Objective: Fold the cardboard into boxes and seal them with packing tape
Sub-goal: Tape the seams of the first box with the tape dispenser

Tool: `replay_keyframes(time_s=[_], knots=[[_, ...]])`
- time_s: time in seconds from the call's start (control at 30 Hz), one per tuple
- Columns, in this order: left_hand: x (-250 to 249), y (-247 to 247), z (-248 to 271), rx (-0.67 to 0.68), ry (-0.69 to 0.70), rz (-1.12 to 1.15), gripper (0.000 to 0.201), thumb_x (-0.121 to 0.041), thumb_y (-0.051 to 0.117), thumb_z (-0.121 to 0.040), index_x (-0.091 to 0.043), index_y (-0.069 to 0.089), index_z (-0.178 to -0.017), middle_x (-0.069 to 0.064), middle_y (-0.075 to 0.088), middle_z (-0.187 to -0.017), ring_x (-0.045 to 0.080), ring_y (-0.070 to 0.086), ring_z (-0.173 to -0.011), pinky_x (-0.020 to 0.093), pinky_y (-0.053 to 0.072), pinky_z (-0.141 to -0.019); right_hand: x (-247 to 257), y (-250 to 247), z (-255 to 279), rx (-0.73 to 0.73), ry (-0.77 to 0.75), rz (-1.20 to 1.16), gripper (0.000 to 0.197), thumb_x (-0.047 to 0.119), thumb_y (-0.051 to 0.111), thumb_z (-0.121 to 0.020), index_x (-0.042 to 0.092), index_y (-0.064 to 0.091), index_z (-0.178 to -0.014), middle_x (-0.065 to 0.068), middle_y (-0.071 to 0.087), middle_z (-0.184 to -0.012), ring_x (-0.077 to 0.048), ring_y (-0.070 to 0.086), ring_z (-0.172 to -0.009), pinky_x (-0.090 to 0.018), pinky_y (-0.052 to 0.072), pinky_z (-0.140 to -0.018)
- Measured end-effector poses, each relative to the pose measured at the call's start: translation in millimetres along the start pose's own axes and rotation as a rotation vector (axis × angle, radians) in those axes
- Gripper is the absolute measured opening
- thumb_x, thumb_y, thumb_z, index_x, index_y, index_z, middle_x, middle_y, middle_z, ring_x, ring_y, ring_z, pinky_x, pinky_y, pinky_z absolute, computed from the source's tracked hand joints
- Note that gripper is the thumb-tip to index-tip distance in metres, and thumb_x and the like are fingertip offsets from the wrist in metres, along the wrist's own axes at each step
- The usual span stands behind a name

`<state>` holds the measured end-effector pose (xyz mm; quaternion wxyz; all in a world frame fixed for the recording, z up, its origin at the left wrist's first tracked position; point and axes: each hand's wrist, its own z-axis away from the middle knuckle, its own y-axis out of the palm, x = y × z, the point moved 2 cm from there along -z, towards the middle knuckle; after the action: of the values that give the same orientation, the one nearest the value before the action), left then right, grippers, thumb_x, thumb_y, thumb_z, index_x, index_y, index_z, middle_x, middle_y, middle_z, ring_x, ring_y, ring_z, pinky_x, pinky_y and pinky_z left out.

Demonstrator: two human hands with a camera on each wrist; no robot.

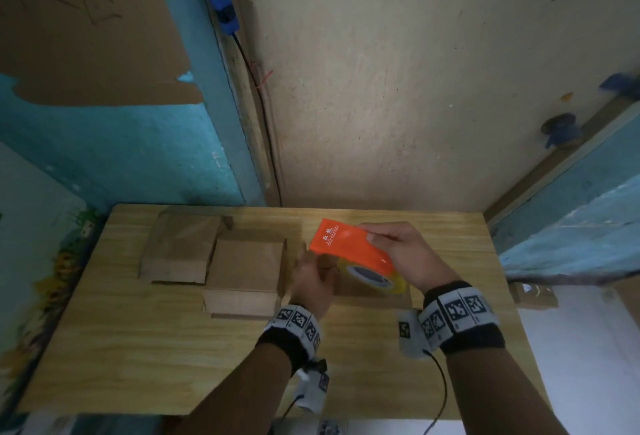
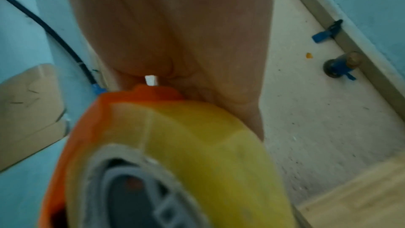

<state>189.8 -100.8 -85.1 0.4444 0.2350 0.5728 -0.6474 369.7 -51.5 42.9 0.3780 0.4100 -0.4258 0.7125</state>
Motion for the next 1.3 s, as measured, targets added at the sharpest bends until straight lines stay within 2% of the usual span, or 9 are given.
replay_keyframes(time_s=[0.1,0.2,0.37,0.5,0.67,0.77,0.87,1.0,1.3], knots=[[2.1,1.7,0.7,0.023,-0.038,0.137,0.042,-0.014,0.061,-0.1,-0.029,0.051,-0.138,-0.007,0.065,-0.101,0.019,0.065,-0.099,0.031,0.048,-0.083,-0.5,10.9,-4.1,-0.1,-0.086,0.273,0.03,0.028,0.052,-0.109,0.024,0.08,-0.119,0.006,0.076,-0.11,-0.013,0.069,-0.093,-0.034,0.053,-0.085],[10.7,-4.9,-2.6,0.05,-0.022,0.141,0.029,-0.016,0.063,-0.099,-0.03,0.059,-0.124,-0.004,0.069,-0.097,0.022,0.067,-0.097,0.029,0.048,-0.081,-6.2,14.0,-5.8,-0.184,-0.118,0.25,0.032,0.038,0.061,-0.105,0.018,0.083,-0.094,0.0,0.076,-0.08,-0.018,0.07,-0.067,-0.039,0.055,-0.065],[15.8,-13.4,-3.8,0.18,0.013,0.02,0.017,-0.027,0.062,-0.101,-0.015,0.066,-0.113,-0.013,0.067,-0.089,0.0,0.062,-0.082,0.007,0.04,-0.069,-7.9,9.9,-8.4,-0.053,-0.121,0.153,0.037,0.051,0.071,-0.098,0.018,0.086,-0.088,0.0,0.079,-0.079,-0.018,0.075,-0.069,-0.038,0.061,-0.067],[15.4,-11.1,-6.6,0.151,0.009,-0.029,0.014,-0.03,0.059,-0.102,-0.019,0.067,-0.107,-0.007,0.069,-0.095,0.002,0.061,-0.081,0.012,0.04,-0.068,-13.4,8.8,-11.4,-0.021,-0.087,0.139,0.048,0.055,0.071,-0.096,0.012,0.082,-0.078,-0.009,0.076,-0.073,-0.032,0.073,-0.065,-0.036,0.057,-0.061],[14.0,-7.0,1.9,0.139,-0.004,0.014,0.019,-0.02,0.055,-0.106,-0.013,0.063,-0.121,-0.015,0.061,-0.091,-0.005,0.058,-0.081,0.0,0.041,-0.067,-19.3,13.6,0.3,-0.042,-0.047,0.122,0.045,0.057,0.068,-0.094,0.015,0.083,-0.09,0.001,0.078,-0.076,-0.011,0.075,-0.066,-0.02,0.054,-0.059],[9.5,-16.2,2.8,0.161,-0.029,0.153,0.029,-0.018,0.062,-0.102,-0.01,0.062,-0.13,-0.013,0.067,-0.093,0.017,0.07,-0.099,0.008,0.046,-0.07,-19.4,19.1,1.6,-0.06,-0.039,0.135,0.044,0.056,0.069,-0.096,0.015,0.083,-0.089,0.002,0.078,-0.076,-0.012,0.075,-0.066,-0.026,0.059,-0.062],[2.4,-35.5,3.3,0.065,-0.032,0.438,0.045,-0.012,0.061,-0.102,-0.039,0.052,-0.137,-0.004,0.073,-0.098,0.012,0.073,-0.084,0.021,0.056,-0.064,-17.3,20.3,1.6,-0.092,-0.037,0.147,0.039,0.054,0.071,-0.097,0.018,0.084,-0.089,0.006,0.078,-0.076,-0.009,0.074,-0.066,-0.031,0.06,-0.064],[3.7,-57.4,-1.8,-0.091,-0.17,0.632,0.032,-0.039,0.059,-0.1,-0.036,0.062,-0.131,0.01,0.073,-0.113,0.029,0.073,-0.1,0.055,0.061,-0.086,-19.9,23.5,4.4,-0.104,-0.04,0.175,0.039,0.057,0.069,-0.097,0.022,0.083,-0.091,0.006,0.079,-0.082,-0.01,0.076,-0.073,-0.036,0.066,-0.074],[-7.6,-77.3,3.9,0.327,-0.294,0.97,0.032,-0.019,0.069,-0.091,-0.002,0.072,-0.118,0.02,0.072,-0.118,0.032,0.071,-0.107,0.043,0.059,-0.088,-22.0,20.2,14.5,-0.073,-0.038,0.091,0.035,0.05,0.07,-0.096,0.018,0.083,-0.092,0.004,0.081,-0.083,-0.012,0.078,-0.074,-0.031,0.064,-0.069]])
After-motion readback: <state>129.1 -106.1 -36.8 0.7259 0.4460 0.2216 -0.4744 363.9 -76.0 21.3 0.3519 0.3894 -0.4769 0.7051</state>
